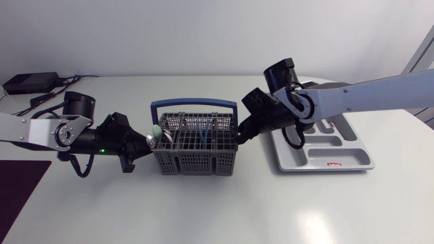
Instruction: Unload the cutlery basket into the drawer organizer.
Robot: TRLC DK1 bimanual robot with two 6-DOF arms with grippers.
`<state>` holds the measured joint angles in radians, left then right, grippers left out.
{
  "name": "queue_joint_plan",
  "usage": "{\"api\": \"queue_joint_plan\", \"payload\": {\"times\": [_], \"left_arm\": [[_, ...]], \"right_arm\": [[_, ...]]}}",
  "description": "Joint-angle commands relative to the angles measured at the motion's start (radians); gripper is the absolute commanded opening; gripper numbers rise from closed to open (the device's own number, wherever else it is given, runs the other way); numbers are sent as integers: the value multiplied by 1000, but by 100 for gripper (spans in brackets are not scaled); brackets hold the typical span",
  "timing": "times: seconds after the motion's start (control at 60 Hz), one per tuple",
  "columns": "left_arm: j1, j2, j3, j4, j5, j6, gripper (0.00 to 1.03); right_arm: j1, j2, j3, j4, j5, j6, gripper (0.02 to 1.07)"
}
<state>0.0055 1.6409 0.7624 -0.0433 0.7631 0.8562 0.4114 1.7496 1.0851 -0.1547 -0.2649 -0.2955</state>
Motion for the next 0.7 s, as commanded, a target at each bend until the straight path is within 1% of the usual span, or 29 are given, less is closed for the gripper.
{"api": "queue_joint_plan", "payload": {"times": [0.0, 0.2, 0.35, 0.433, 0.483, 0.533, 0.583, 0.633, 0.683], "left_arm": [[7, -6, 49, 14, 33, -29, 29], [33, -24, 66, 14, 33, -69, 30], [114, -98, 23, 11, 33, -71, 30], [143, -162, -3, -29, 33, -71, 30], [148, -213, -21, -64, 33, -69, 36], [149, -273, -41, -102, 31, -72, 43], [148, -328, -49, -156, 28, -80, 49], [142, -363, -44, -202, 22, -86, 50], [125, -397, -37, -251, 2, -103, 55]], "right_arm": [[13, -55, -51, 3, -10, 9, 7], [-10, -156, -125, 0, 3, 19, 8], [-46, -249, -197, -5, 4, 15, 8], [-71, -298, -228, -20, 3, 13, 8], [-77, -335, -248, -32, 4, 13, 9], [-75, -378, -269, -45, 6, 18, 13], [-69, -414, -286, -59, 29, 19, 21], [-57, -438, -297, -72, 35, 25, 28], [-42, -460, -303, -89, 43, 33, 37]]}}
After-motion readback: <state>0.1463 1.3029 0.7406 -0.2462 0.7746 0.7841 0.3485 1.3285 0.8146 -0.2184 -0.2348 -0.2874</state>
